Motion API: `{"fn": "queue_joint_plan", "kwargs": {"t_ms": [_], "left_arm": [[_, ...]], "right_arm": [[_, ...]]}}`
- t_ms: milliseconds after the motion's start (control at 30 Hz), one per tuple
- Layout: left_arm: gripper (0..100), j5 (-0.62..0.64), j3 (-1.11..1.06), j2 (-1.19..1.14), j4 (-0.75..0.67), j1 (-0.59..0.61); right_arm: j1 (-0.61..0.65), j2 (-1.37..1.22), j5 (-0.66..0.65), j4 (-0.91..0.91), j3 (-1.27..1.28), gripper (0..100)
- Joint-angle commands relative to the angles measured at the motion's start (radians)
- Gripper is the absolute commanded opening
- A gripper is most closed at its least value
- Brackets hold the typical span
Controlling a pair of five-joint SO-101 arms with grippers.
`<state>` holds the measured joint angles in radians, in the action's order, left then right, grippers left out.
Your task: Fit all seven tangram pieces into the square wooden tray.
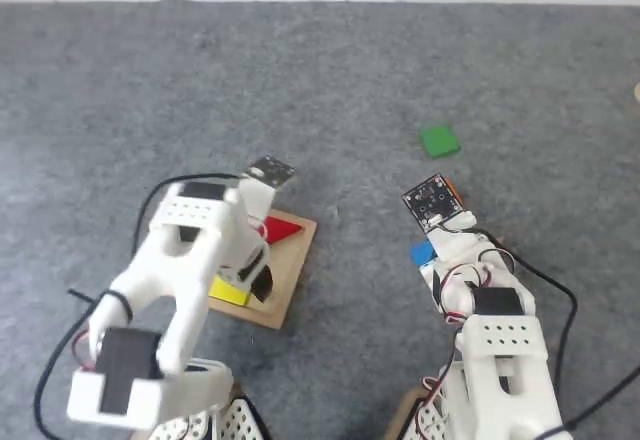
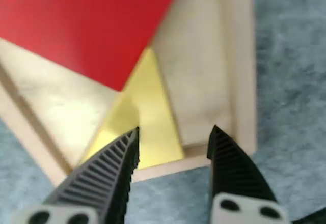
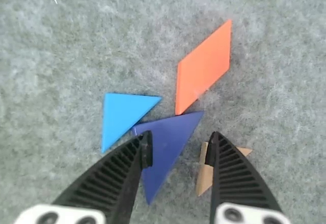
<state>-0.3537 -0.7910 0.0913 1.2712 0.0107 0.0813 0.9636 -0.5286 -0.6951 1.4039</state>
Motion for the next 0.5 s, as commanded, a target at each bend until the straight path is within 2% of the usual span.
{"fn": "queue_joint_plan", "kwargs": {"t_ms": [0,333,467], "left_arm": [[22,-0.071,-0.004,-0.075,-0.015,0.061],[22,-0.152,0.012,-0.101,-0.04,0.18],[22,-0.143,0.005,-0.103,-0.052,0.166]], "right_arm": [[-0.008,0.019,-0.009,0.018,-0.003,18.3],[-0.008,0.019,-0.009,0.018,-0.003,18.3],[-0.008,0.019,-0.009,0.018,-0.003,18.3]]}}
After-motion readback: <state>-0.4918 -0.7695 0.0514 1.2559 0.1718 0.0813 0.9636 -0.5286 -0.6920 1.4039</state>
